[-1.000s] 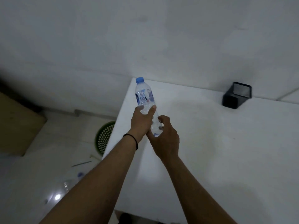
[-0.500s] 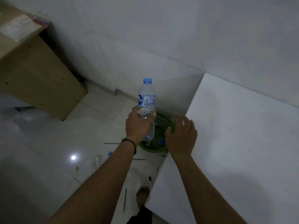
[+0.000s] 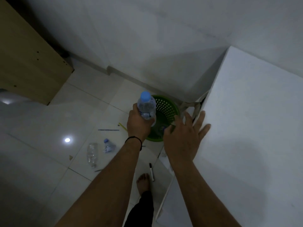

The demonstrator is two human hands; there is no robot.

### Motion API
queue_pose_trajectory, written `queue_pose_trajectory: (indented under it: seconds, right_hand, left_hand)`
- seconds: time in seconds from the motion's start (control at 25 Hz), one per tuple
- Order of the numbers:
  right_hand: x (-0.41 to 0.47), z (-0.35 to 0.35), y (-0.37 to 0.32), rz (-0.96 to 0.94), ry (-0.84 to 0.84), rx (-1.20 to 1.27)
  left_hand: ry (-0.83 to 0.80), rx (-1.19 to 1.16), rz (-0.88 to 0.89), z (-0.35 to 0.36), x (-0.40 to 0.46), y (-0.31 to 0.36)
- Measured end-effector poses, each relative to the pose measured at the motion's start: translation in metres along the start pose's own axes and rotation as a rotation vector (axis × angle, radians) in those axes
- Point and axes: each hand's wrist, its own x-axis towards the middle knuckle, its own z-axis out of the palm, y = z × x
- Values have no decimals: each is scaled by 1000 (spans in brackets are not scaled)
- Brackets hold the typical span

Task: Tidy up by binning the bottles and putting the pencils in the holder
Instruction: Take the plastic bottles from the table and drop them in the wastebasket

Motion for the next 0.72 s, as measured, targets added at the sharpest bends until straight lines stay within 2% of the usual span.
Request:
queue_pose_trajectory:
  seconds: [0.44, 0.72]
  right_hand:
    - [1, 2, -4, 20, -46, 1]
    - [-4, -15, -3, -12, -114, 47]
  left_hand:
    - [-52, 142, 0, 2, -14, 0]
    - [-59, 340, 194, -26, -64, 16]
